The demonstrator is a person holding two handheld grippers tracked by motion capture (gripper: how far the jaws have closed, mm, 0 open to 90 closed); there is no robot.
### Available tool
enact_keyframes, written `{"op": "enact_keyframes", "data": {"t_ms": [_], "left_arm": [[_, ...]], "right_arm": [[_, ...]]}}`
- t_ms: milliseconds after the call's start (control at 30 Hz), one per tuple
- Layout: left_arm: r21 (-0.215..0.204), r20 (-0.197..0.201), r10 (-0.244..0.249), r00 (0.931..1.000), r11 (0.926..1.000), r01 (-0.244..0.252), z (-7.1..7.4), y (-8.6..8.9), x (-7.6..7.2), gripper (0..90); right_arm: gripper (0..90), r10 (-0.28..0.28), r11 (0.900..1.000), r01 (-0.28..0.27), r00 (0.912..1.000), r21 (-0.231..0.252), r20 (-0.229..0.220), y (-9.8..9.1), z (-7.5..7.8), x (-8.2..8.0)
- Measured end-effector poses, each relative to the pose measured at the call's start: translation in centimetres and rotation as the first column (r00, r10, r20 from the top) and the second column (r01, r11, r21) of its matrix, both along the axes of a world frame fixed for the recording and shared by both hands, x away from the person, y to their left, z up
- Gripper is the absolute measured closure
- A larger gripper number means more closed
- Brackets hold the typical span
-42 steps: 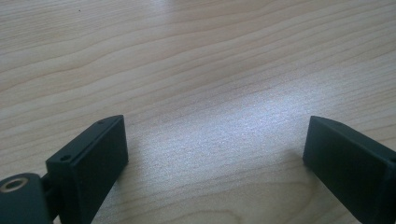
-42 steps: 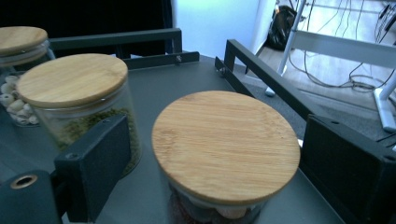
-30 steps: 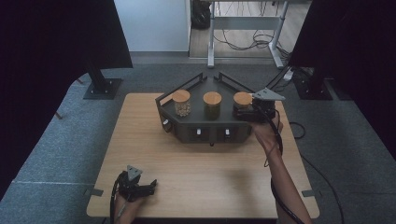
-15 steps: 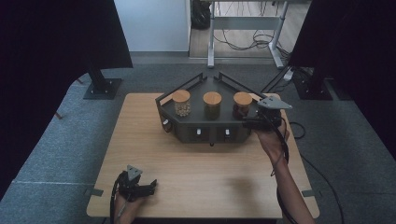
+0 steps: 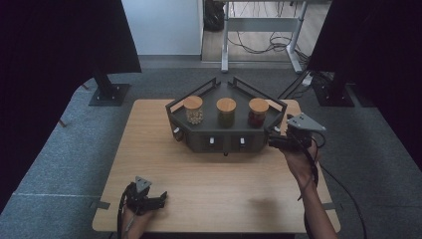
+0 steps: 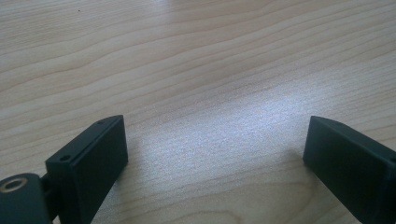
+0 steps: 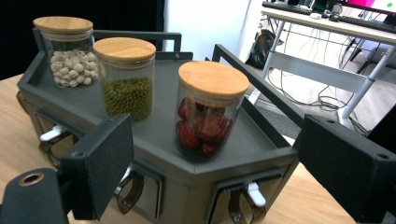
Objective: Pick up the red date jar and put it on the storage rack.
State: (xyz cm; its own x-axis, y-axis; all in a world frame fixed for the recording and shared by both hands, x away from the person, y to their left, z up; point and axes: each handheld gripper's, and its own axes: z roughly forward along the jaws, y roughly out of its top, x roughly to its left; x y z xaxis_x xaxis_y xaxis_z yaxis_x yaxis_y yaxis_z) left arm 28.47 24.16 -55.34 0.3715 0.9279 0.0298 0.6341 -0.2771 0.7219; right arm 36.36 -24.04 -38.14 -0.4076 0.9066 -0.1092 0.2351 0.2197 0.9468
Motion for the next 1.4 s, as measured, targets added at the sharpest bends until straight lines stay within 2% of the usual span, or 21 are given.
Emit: {"op": "enact_keyframes", "data": {"t_ms": [333,567,1100,1400], "left_arm": [[0.000,0.001,0.000,1.0000,1.0000,0.000,0.0,0.0,0.0,6.2],[0.000,0.000,0.000,1.0000,1.0000,0.000,0.0,0.0,0.0,6.2],[0.002,0.001,-0.003,1.0000,1.0000,0.003,0.0,0.0,0.0,6.3],[0.002,0.000,-0.003,1.0000,1.0000,0.003,0.0,0.0,-0.1,6.3]], "right_arm": [[10.1,-0.008,0.9999,0.008,1.0000,0.006,-0.003,-1.5,-0.7,-2.7],[10.2,-0.012,0.9999,0.012,0.9998,-0.007,-0.018,-2.1,-1.9,-4.5],[10.1,-0.037,0.9992,0.035,0.9939,-0.020,-0.104,-3.0,-6.7,-6.8],[10.0,-0.050,0.9983,0.044,0.9833,-0.037,-0.175,-3.1,-9.8,-7.5]]}}
